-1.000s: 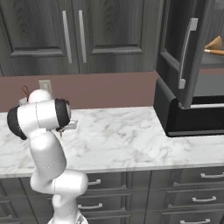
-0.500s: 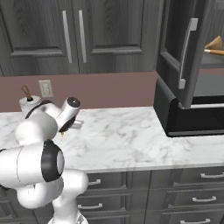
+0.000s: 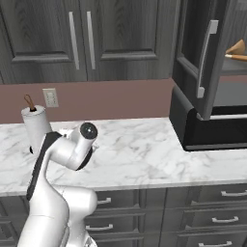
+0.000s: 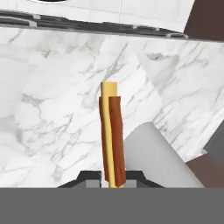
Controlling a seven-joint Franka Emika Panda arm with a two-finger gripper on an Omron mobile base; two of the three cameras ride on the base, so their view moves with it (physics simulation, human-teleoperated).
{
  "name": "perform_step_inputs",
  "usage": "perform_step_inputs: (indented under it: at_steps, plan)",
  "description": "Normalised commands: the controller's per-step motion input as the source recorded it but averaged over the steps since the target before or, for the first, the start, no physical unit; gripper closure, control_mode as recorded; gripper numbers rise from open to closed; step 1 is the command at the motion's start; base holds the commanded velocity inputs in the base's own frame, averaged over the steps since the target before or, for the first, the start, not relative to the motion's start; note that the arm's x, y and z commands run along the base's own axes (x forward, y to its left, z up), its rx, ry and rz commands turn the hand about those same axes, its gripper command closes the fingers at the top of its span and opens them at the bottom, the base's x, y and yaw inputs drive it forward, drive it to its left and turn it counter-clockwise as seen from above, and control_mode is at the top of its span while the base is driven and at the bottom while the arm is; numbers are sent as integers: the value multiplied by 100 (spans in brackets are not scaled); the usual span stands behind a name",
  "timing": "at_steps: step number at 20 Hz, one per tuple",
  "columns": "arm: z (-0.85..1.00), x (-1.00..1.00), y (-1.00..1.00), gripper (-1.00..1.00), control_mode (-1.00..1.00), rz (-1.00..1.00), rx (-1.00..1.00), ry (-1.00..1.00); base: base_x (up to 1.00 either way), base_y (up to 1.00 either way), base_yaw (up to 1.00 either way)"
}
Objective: Organize the utensils by type. Pick up the wooden spoons from the counter and place them in the open cabinet. Then pick up the metallic utensils from the counter and place them in the open drawer.
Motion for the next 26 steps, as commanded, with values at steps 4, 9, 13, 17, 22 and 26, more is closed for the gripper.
perform_step_inputs:
  at_steps: [4, 9, 13, 17, 22, 26]
  plan:
    - [35, -66, -42, 100, -100, -25, 9, 10, 0, 0, 0]
    - [1, -26, -11, 100, -100, -21, -3, 44, 0, 0, 0]
    - [0, -41, -19, 100, -100, -42, 4, 9, 0, 0, 0]
    - [0, -55, -24, 100, -100, -60, 11, -7, 0, 0, 0]
    - [0, -43, -7, 100, -100, -56, 2, 1, 0, 0, 0]
    - [3, -2, 0, 100, -100, -38, 0, 20, 0, 0, 0]
